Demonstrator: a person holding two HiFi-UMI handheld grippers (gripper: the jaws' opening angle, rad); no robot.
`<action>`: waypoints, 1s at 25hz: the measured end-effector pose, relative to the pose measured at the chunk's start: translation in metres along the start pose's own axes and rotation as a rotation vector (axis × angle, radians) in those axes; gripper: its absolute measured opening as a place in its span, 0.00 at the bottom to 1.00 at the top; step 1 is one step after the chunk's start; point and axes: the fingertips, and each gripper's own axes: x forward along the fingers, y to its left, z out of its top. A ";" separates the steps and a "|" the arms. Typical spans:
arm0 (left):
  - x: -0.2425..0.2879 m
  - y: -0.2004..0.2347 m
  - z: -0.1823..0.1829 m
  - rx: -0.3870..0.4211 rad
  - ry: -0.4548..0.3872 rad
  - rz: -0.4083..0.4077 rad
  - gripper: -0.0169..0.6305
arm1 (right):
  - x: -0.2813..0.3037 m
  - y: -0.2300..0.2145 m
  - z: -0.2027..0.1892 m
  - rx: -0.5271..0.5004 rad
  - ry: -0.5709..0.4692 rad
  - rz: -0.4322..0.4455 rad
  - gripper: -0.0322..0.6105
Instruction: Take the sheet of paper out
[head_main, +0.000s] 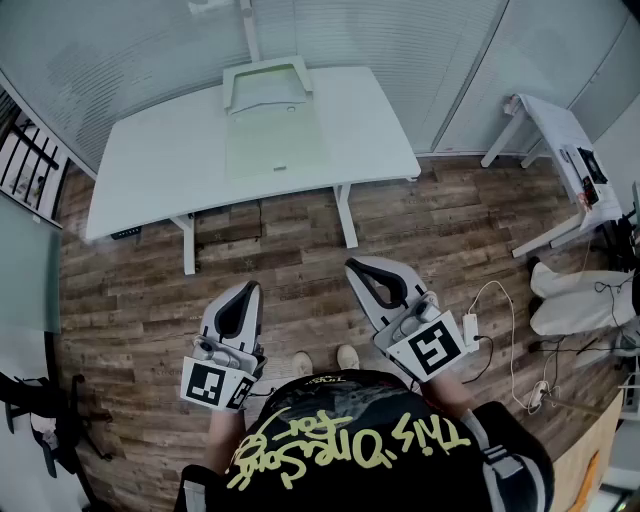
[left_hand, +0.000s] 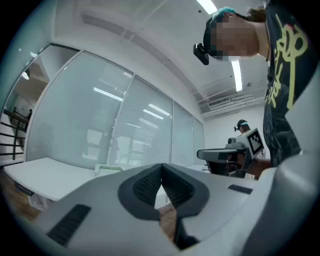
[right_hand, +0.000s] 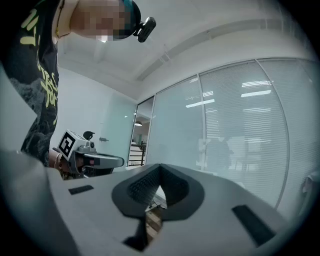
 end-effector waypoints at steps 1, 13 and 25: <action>0.001 0.003 0.000 0.001 0.003 0.009 0.04 | 0.001 -0.002 -0.001 -0.001 -0.001 -0.002 0.06; -0.001 0.004 0.005 0.072 0.008 -0.004 0.04 | 0.006 -0.002 -0.006 -0.002 -0.001 -0.014 0.06; -0.012 0.022 0.011 0.059 0.028 -0.008 0.04 | 0.020 0.009 -0.006 0.015 -0.012 -0.072 0.06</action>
